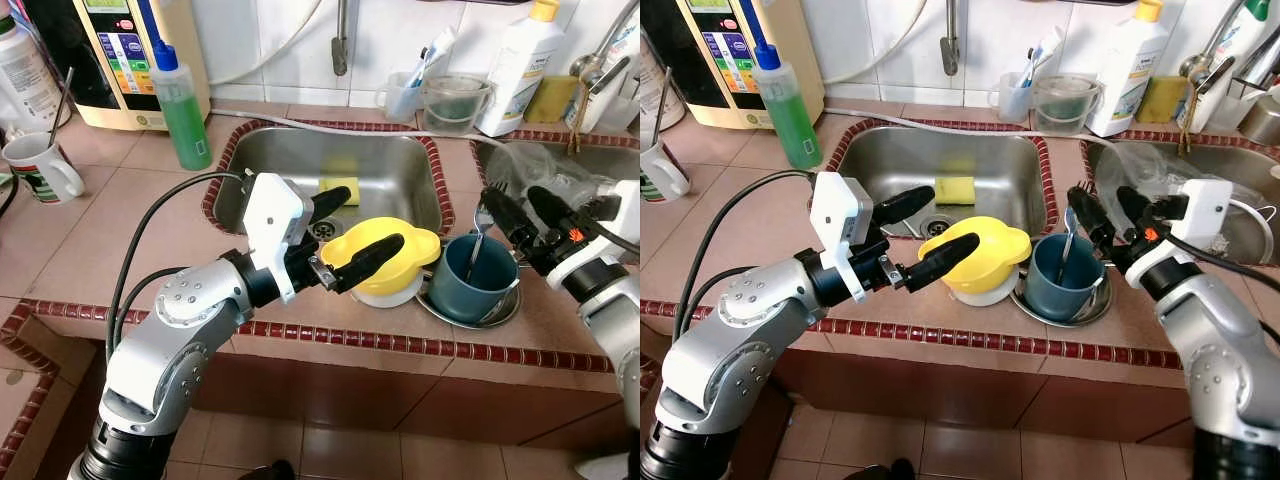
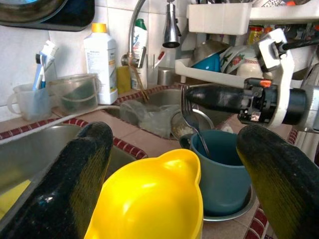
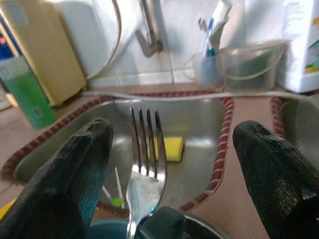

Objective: Kitchen organization

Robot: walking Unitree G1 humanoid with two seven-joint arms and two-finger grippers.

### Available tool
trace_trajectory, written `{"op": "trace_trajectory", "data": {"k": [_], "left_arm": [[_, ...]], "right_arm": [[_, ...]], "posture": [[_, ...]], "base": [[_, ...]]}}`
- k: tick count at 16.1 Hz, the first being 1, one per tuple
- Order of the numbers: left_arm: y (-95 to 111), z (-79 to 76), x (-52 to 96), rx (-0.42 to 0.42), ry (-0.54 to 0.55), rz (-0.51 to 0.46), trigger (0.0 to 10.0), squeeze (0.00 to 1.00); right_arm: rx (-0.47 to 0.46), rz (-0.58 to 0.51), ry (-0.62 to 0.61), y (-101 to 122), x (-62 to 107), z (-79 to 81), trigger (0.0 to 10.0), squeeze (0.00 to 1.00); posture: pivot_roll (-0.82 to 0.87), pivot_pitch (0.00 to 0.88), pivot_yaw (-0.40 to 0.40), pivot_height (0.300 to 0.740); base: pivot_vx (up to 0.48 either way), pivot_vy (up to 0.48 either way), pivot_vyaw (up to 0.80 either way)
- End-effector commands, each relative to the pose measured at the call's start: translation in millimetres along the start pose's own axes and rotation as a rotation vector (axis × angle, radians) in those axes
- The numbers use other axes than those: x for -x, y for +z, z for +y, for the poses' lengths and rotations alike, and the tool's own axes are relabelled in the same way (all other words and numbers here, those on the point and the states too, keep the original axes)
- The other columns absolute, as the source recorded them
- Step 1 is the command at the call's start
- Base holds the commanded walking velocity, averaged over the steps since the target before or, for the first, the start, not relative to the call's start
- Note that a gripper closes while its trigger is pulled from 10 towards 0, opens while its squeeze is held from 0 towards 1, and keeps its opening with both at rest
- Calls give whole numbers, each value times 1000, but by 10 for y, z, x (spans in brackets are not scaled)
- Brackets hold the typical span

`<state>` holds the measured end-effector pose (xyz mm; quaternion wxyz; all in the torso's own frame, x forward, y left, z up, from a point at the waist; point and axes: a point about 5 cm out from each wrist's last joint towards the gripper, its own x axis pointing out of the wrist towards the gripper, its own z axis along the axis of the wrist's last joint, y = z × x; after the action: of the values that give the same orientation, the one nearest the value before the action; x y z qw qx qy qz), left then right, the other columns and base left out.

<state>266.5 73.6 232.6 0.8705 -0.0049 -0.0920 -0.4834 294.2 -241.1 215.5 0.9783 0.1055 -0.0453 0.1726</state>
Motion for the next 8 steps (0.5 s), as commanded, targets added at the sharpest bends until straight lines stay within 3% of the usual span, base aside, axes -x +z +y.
{"op": "trace_trajectory", "data": {"k": [1,8], "left_arm": [[27,6,-9,-13,6,-9,10000,0],[35,6,-23,-12,16,-19,10000,0]], "right_arm": [[22,45,6,0,-31,-70,10000,0],[40,129,144,3,-167,-160,10000,0]], "posture": [[-132,124,26,740],[-129,127,15,740]], "base": [[0,0,0],[0,0,0]]}}
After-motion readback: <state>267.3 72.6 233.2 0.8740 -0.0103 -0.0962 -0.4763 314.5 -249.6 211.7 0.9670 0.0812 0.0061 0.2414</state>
